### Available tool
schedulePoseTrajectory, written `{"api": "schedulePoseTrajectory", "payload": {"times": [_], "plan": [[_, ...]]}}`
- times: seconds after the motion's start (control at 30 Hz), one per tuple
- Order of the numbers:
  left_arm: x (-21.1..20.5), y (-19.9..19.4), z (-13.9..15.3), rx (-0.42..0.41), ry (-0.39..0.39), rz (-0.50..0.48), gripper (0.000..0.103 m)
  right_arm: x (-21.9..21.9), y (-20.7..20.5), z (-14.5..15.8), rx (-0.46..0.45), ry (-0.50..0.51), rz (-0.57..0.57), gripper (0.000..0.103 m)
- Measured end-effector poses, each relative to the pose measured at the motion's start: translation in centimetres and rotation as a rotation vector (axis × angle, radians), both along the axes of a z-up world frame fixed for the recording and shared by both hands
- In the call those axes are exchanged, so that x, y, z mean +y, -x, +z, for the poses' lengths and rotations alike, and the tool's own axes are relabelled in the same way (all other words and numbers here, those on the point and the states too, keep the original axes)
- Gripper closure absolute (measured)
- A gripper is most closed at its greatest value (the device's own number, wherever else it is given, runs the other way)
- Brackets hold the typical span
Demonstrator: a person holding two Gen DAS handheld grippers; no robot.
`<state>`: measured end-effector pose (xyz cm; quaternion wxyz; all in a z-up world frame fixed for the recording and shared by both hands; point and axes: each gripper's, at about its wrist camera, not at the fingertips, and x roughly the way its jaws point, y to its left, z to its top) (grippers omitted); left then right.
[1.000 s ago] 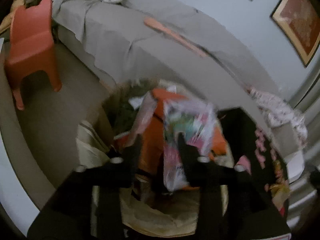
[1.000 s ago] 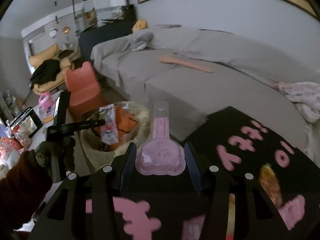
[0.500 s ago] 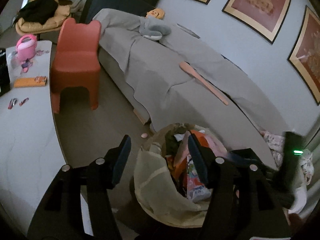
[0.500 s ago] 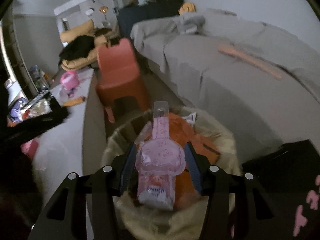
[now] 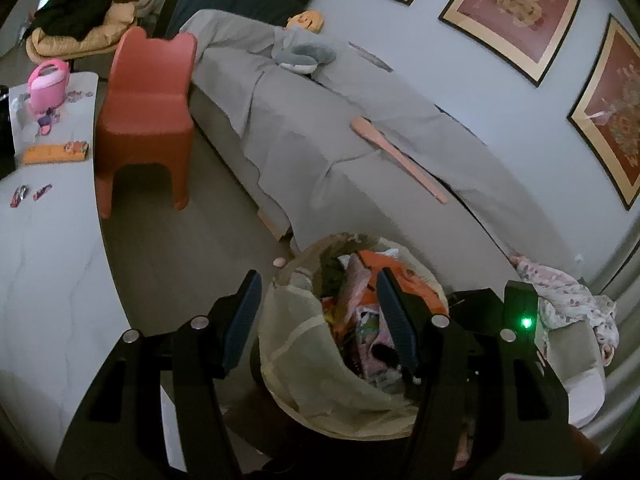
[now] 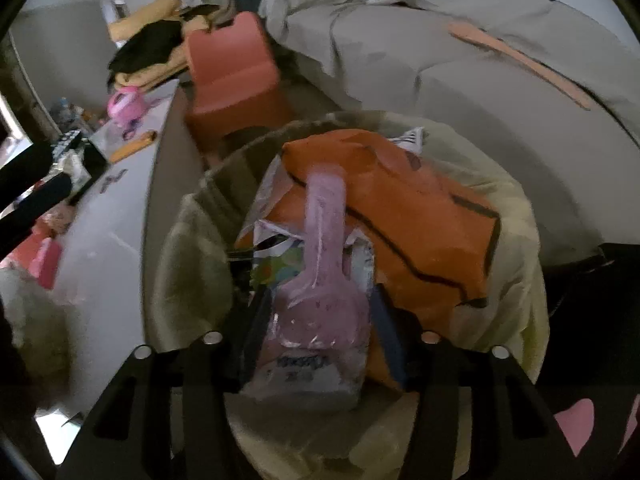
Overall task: Collect trash
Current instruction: 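Open both tools to release the packet and pink container into the bag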
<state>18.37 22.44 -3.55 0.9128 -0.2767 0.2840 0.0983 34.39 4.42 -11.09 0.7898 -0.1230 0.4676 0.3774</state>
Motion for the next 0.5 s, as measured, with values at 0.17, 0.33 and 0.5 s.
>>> {"api": "schedulePoseTrajectory", "payload": {"times": [0.17, 0.33, 0.5], "plan": [[-0.7, 0.7, 1.9, -0.031, -0.035, 0.012, 0.046, -2.1, 1.1, 2.6, -0.064, -0.042, -0.032, 0.026], [-2.8, 0.8, 2.9, -0.047, -0.048, -0.018, 0.044, -6.3, 2.7, 6.9, -0.147, -0.094, -0.072, 0.026], [-7.3, 0.0, 2.9, -0.048, -0.061, -0.125, 0.043, -12.9, 6.0, 10.7, -0.27, -0.058, -0.159, 0.025]]}}
